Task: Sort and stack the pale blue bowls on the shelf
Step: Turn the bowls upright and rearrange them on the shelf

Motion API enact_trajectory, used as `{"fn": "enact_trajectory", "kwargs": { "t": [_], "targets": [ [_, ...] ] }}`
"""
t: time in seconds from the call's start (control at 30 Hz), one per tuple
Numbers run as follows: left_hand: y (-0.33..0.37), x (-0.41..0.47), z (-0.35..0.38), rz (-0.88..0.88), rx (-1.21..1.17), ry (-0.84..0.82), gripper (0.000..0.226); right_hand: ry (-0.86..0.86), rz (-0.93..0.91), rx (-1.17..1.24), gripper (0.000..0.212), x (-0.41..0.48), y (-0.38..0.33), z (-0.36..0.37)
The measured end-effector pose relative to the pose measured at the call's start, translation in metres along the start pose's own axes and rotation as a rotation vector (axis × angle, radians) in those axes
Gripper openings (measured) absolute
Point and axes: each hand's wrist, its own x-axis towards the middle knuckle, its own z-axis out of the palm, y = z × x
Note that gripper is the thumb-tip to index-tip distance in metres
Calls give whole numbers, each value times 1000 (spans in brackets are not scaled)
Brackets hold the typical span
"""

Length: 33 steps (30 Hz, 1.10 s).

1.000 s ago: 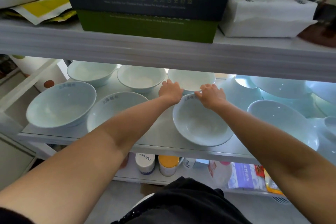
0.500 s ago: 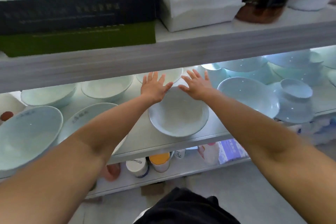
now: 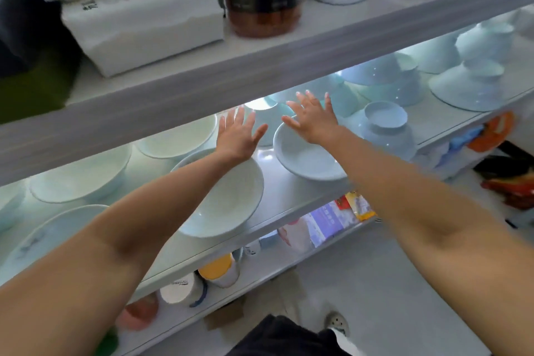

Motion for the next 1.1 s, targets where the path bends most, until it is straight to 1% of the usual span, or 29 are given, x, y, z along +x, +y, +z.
{"fn": "enact_trajectory", "kwargs": {
  "t": [0.1,0.23,0.37,0.43,0.5,0.57,0.73,0.83,0.93,1.0,1.1],
  "targets": [
    [40,20,-4,8,-41,37,62,30,13,20,57,2,42,-7],
    [111,46,-4,3,-125,118,61,20,9,6,56,-7,106,-9],
    [186,64,3,49,-170,121,62,-51,26,-38,56,-21,178,-3],
    [214,67,8,131,-122,84,64,-80,44,-39,56,-24,209,2],
    [232,71,14,231,-50,1,67,-95,41,-37,57,-27,233,8],
    [239,78,18,273,-13,-98,72,-97,31,-18,54,-27,248,14],
    [250,90,26,294,-2,-239,79,-39,-14,112,49,-12,260,30],
    [259,100,33,297,-124,-285,87,18,-22,261,47,-10,263,38],
    [271,107,42,294,-144,-277,101,27,4,491,47,-9,268,50],
    [278,108,48,268,-129,-235,105,43,33,657,45,-4,271,57],
    [288,109,52,208,-142,-162,109,87,136,845,42,0,273,62]
  ]
}}
